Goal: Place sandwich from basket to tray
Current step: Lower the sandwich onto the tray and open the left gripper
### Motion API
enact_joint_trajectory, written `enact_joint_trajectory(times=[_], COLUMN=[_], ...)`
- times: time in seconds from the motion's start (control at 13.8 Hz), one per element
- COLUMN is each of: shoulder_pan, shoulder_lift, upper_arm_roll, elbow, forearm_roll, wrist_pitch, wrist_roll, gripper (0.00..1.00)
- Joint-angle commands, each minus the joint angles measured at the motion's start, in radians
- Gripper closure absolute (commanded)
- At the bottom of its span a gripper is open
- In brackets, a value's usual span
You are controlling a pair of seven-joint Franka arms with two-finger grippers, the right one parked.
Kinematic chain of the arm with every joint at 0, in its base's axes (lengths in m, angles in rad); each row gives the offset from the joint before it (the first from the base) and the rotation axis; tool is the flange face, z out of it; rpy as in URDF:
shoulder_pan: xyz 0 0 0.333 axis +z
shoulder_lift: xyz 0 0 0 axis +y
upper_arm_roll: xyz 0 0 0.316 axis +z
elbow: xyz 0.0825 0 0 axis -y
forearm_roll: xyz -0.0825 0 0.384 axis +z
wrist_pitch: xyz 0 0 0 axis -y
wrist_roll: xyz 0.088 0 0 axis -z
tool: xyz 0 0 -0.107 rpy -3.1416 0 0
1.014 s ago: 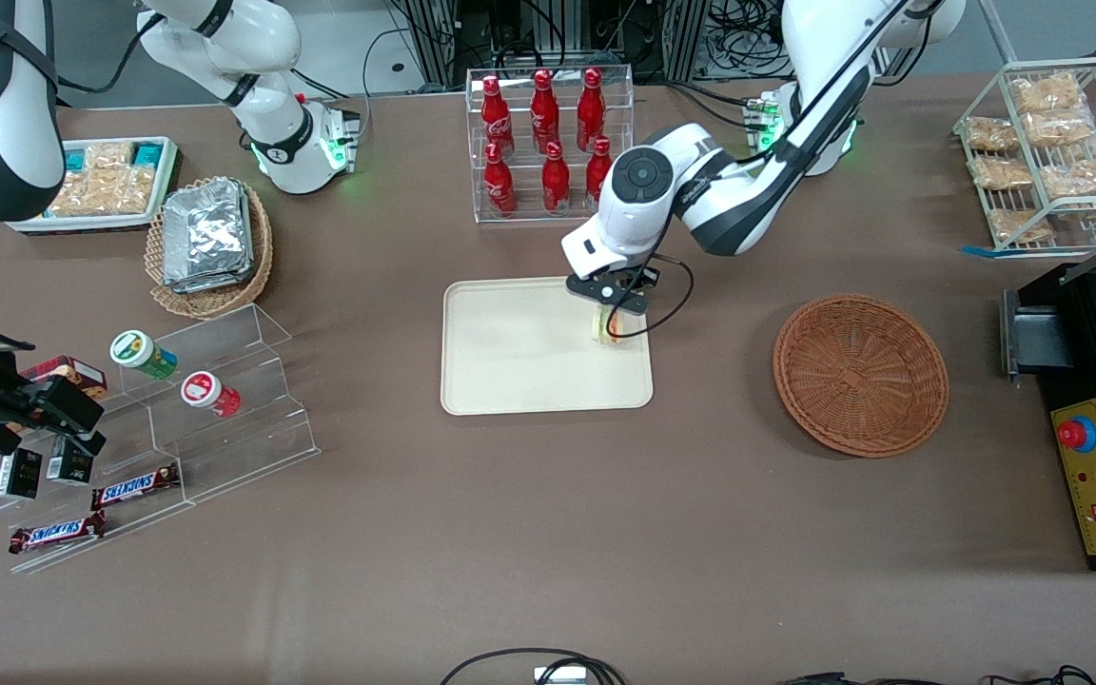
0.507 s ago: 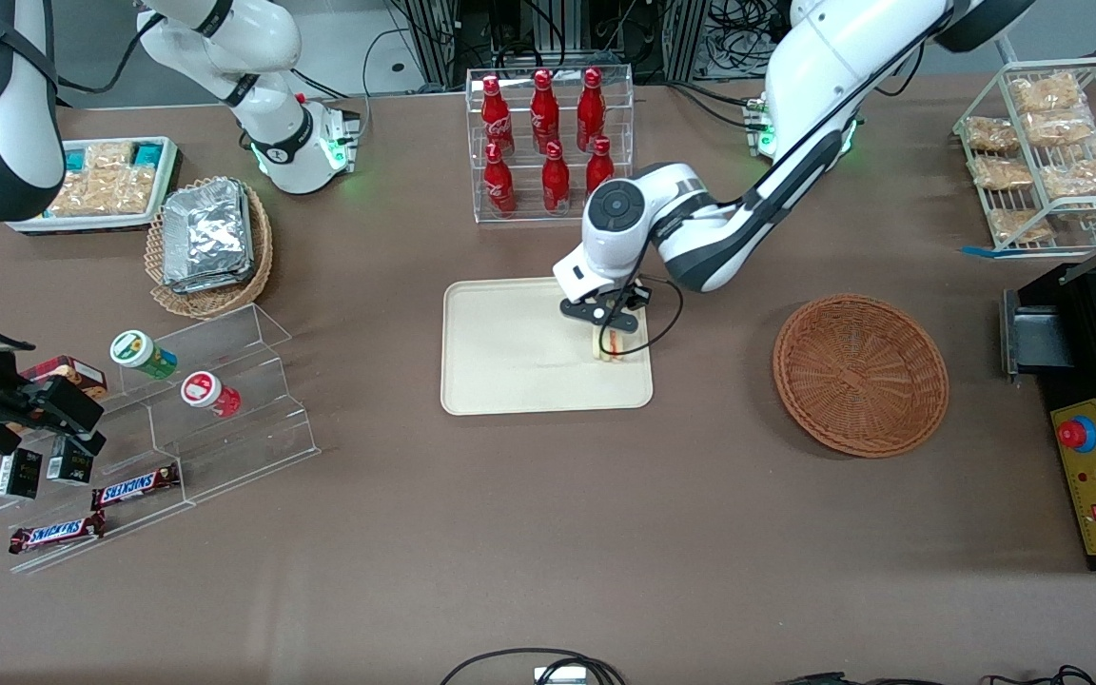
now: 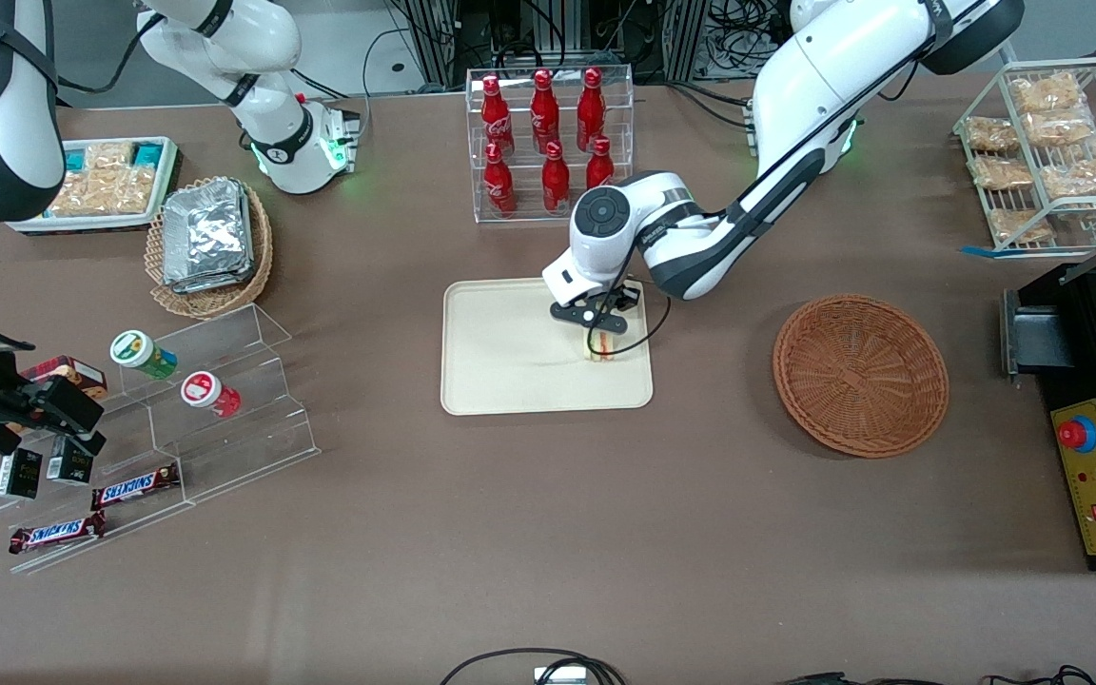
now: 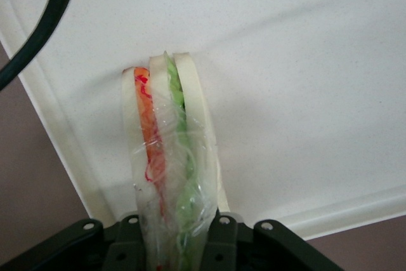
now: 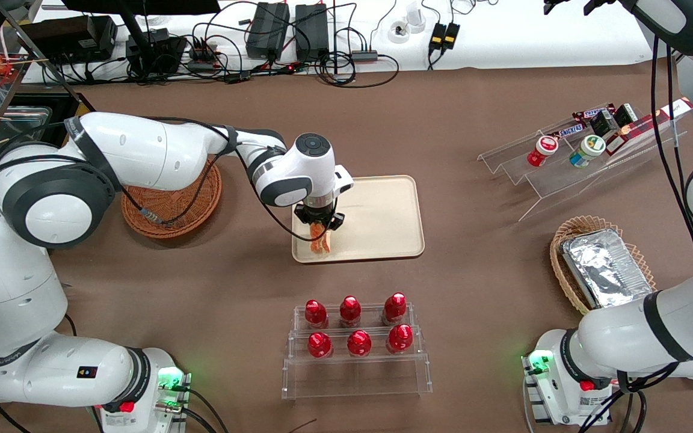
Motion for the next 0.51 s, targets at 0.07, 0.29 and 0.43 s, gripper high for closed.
enact_joint_trajectory(times=[0.07,0.29,0.43], shoulder_pan=[-0.033,-0.033,-0.028], shoulder_lift=[-0.006,-0.007,-0.007], upper_arm_roll=[0.004,0.003,0.003], elbow=[0.026,0.095,0.152], forearm_roll=[0.095,0.091,0.077], wrist_pitch=[-0.046,-0.11,-0.145], wrist_roll=[-0.086,-0.089,-0.092], gripper=[0.0,0.0,0.0])
